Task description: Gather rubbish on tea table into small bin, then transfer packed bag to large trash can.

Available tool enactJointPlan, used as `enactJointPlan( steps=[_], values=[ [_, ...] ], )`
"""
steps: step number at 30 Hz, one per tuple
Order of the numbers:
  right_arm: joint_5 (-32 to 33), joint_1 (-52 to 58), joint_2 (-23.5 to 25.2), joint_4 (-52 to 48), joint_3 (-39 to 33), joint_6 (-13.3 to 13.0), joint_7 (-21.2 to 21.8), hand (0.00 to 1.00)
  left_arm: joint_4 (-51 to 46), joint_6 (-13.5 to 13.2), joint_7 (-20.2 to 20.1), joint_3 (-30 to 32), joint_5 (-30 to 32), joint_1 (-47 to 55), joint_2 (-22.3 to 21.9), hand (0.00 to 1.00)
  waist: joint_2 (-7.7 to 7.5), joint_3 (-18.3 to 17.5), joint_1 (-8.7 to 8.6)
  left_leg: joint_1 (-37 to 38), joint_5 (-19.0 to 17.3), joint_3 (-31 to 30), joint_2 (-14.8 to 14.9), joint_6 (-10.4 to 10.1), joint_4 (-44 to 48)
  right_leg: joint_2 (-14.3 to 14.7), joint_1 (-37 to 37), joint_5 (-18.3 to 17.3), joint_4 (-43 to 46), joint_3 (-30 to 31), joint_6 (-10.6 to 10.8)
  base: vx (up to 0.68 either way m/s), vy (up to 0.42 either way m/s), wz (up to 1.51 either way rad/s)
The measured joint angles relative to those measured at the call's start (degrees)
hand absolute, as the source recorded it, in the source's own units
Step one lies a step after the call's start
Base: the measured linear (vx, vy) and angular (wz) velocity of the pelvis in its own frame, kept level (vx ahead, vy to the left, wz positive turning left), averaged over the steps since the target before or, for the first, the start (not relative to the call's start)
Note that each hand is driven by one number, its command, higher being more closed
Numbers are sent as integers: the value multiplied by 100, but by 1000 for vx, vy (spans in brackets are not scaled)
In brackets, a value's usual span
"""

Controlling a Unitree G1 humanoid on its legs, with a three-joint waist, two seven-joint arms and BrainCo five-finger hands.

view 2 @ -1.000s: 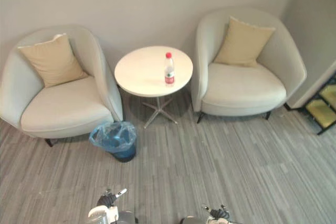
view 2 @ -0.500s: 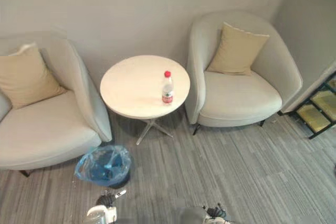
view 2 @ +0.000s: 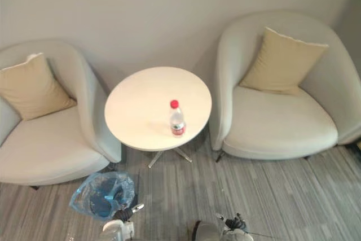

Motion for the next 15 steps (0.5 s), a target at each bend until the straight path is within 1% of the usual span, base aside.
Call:
enactJointPlan(
  steps=[1, 2, 3, 4, 5, 6, 7, 8, 9, 10, 12, 13, 15],
  values=[
    [1, -21, 10, -14, 20, 1, 1, 0, -34, -2, 1, -60, 0, 1, 4, 0, -1, 0, 3, -178, -63, 217, -13, 105, -245, -34, 123, 3, -130, -7, 5, 143, 22, 0],
    [6, -14, 20, -15, 19, 1, 0, 0, -46, -5, 0, -134, 0, -1, 8, 0, -2, 0, 4, -253, -45, 319, -97, 153, -837, -82, 198, 3, -215, -15, 37, 115, 30, -2],
    [11, -7, 18, -19, 20, 1, 0, 0, -45, -5, -2, -155, 0, -1, 8, 0, 0, -2, 3, -247, 14, 341, -147, 175, -1137, -98, 217, -10, -227, -14, 76, 158, 107, -1],
    [28, 8, -26, -42, 24, 2, 2, 0, -8, 0, -12, -225, 2, 5, 5, 0, 82, -53, -1, -257, 541, 335, -266, 228, -2112, -64, 218, -53, -206, 19, 186, 175, 119, 4],
    [28, 13, -18, -26, 29, 14, -2, 0, 58, 4, -3, -205, 8, 4, 16, 0, 64, -116, -4, -75, 527, 294, -394, 192, -2480, -94, 212, -73, -182, 85, 295, 205, 135, 9],
    [27, 26, -14, -30, 29, 12, -2, 0, 73, 4, 5, -201, 14, 6, 26, 0, 34, -128, -19, -27, 540, 266, -436, 197, -2613, -120, 207, -64, -205, 83, 312, 164, 124, 11],
    [24, 38, 17, -8, 28, 17, 1, 0, 79, 1, 0, -206, 56, -6, 53, 0, -60, -144, -17, 93, 548, 253, -547, 213, -2951, -183, 206, -44, -285, 100, 365, 106, 122, 9],
    [17, 38, 66, -12, 31, 23, 1, 0, 82, 2, 0, -208, 101, -9, 84, 0, -123, -153, -9, 158, 577, 281, -625, 256, -3040, -257, 223, -43, -284, 122, 376, 90, 128, 5],
    [16, 42, 76, -14, 34, 22, 0, 0, 87, 3, 0, -208, 103, -6, 90, 0, -138, -162, -9, 179, 579, 285, -649, 260, -3053, -276, 231, -42, -279, 146, 378, 70, 114, -3],
    [14, 57, 88, -21, 48, 21, 0, 0, 107, 3, -3, -215, 110, 8, 104, 0, -162, -179, -8, 359, 600, 342, -726, 293, -3171, -333, 336, -47, -291, 229, 386, 52, 99, -11],
    [12, 99, 99, -39, 70, 12, 3, 0, 145, 2, -8, -322, 117, 62, 160, 0, -170, -251, -7, 565, 625, 377, -811, 329, -3411, -368, 417, -79, -379, 315, 447, 29, 73, -11],
    [-14, 110, 99, -38, 129, 4, -1, 0, 184, -1, -13, -353, 128, 72, 184, 0, -184, -300, 3, 627, 666, 380, -861, 354, -3551, -395, 410, -107, -396, 335, 505, 1, 31, -1],
    [-31, 83, 85, -66, 224, -11, -15, 0, 240, 0, -15, -410, 179, 67, 240, 0, -178, -328, -16, 672, 779, 314, -934, 360, -3746, -410, 398, -103, -441, 316, 516, -12, 14, 9]
  ],
)
